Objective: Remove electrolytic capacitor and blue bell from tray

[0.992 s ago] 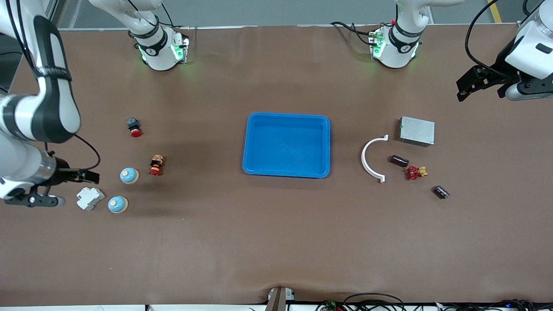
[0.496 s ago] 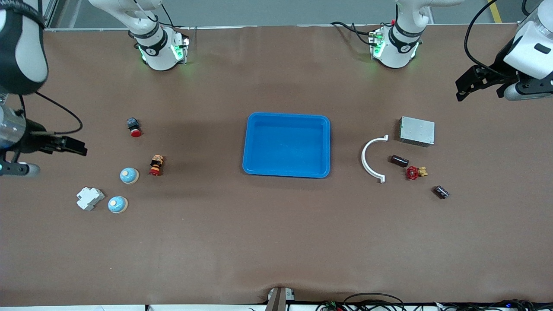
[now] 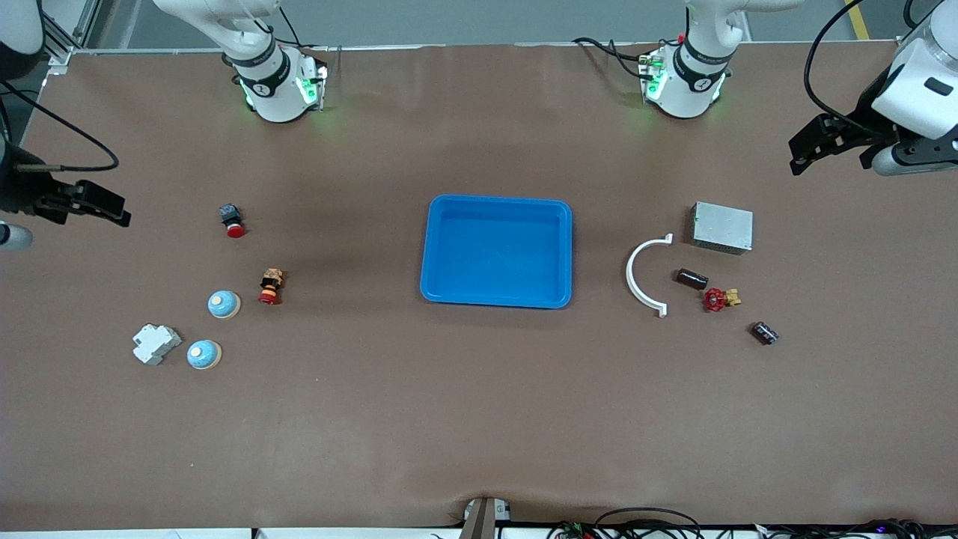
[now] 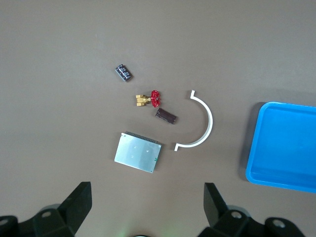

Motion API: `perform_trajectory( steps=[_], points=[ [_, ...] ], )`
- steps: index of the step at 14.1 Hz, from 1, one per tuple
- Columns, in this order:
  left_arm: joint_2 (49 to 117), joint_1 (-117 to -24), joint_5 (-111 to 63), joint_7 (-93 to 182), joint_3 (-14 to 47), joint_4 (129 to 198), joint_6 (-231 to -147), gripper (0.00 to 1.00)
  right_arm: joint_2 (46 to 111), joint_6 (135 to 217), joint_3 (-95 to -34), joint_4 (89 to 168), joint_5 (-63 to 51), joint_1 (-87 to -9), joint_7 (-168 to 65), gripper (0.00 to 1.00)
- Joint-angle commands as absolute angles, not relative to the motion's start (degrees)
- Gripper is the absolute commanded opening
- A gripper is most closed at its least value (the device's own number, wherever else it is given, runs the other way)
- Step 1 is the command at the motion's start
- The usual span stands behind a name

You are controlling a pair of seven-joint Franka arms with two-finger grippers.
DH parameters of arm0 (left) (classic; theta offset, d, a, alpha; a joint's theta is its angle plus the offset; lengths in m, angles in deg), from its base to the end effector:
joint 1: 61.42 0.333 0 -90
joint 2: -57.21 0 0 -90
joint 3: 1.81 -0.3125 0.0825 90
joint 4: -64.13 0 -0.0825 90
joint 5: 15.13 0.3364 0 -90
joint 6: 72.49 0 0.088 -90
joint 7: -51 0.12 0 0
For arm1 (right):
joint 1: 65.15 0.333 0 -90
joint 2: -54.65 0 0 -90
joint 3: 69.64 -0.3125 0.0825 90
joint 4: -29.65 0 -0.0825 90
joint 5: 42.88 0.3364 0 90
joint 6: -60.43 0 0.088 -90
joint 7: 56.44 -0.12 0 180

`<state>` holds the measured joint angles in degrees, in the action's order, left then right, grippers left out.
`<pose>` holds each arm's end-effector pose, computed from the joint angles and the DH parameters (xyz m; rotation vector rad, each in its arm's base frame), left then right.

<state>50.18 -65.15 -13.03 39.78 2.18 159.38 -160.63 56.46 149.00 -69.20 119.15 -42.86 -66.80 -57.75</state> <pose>0.4613 -0.0603 0.6260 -3.0952 -0.0972 -0.0089 0.5124 -0.0186 0.5935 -3.1389 0.0932 0.0751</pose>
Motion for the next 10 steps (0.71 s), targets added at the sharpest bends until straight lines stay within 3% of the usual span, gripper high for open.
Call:
perform_trajectory(
  steps=[1, 10],
  points=[
    [49.7, -64.9, -13.3, 40.5, 2.0, 158.6, -159.6, 1.00, 53.5, 148.5, -69.4, 120.1, -42.2, -66.7, -58.2, 1.00],
    [48.1, -64.1, -13.2, 41.0, 1.8, 157.9, -157.3, 1.00, 53.3, 144.2, -69.1, 117.3, -42.2, -66.9, -58.2, 1.00]
  ],
)
